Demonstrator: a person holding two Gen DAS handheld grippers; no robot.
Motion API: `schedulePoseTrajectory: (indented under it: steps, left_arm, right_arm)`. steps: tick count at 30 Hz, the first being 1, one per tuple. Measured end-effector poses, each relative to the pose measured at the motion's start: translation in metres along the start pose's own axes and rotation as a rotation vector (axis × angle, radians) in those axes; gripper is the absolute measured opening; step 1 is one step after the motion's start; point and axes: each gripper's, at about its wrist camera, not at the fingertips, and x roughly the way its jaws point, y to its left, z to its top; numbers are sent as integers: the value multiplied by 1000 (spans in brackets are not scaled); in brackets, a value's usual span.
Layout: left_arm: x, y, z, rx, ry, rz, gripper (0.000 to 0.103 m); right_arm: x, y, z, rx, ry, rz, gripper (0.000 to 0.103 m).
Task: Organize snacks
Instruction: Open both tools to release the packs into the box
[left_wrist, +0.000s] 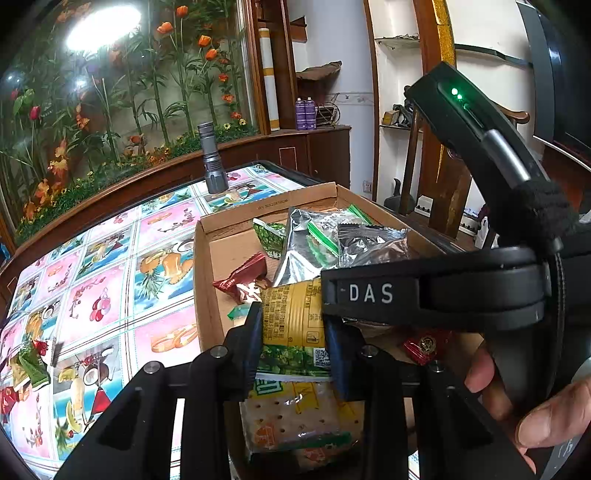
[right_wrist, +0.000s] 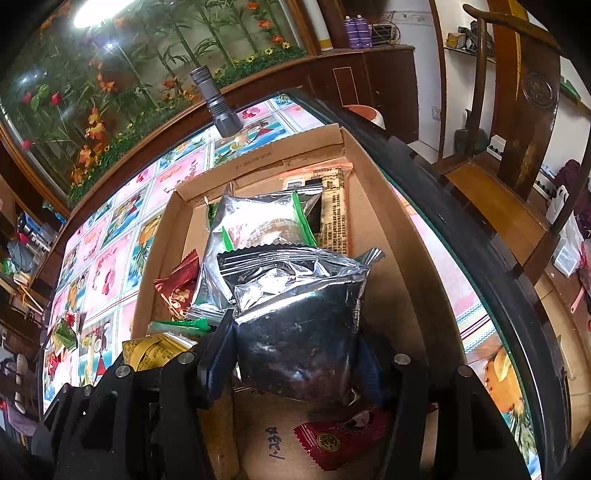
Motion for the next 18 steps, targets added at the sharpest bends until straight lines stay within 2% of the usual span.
schedulePoseTrajectory:
  steps: [18]
  left_arm:
    - [4, 11, 1, -29, 3, -17, 31]
  right_arm:
    - [4, 4, -2, -6, 3, 11, 62]
